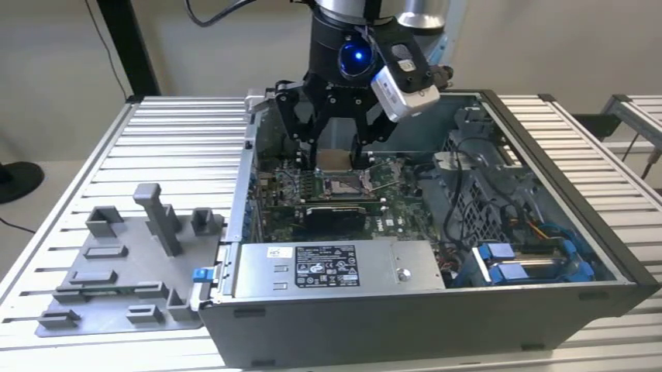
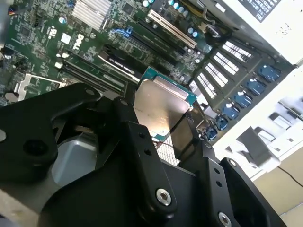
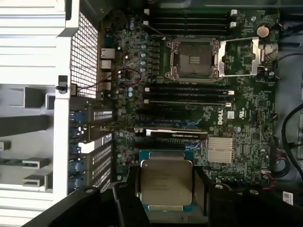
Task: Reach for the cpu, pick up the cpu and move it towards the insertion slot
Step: 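Pick up the cpu and move it towards the insertion slot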
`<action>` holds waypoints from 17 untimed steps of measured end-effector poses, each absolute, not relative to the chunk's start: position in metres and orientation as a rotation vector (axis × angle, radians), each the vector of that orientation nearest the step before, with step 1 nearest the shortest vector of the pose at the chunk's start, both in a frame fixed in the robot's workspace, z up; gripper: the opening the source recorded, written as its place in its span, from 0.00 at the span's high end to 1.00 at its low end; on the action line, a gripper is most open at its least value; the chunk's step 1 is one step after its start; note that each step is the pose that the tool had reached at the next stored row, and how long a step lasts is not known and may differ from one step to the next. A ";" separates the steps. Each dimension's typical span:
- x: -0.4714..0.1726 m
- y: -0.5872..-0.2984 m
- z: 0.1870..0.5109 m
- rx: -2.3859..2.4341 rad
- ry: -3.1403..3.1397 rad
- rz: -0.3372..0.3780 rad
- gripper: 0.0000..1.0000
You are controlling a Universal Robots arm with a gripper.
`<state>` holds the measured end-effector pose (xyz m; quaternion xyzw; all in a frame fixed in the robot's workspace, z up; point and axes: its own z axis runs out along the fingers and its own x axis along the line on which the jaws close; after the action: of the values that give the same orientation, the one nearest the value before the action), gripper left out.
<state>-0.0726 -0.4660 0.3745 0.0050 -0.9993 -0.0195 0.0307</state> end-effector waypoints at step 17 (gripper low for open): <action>-0.033 -0.466 0.374 0.015 -3.077 -0.060 1.00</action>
<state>-0.0328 -0.4661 0.3745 0.0050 -0.9993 -0.0196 0.0317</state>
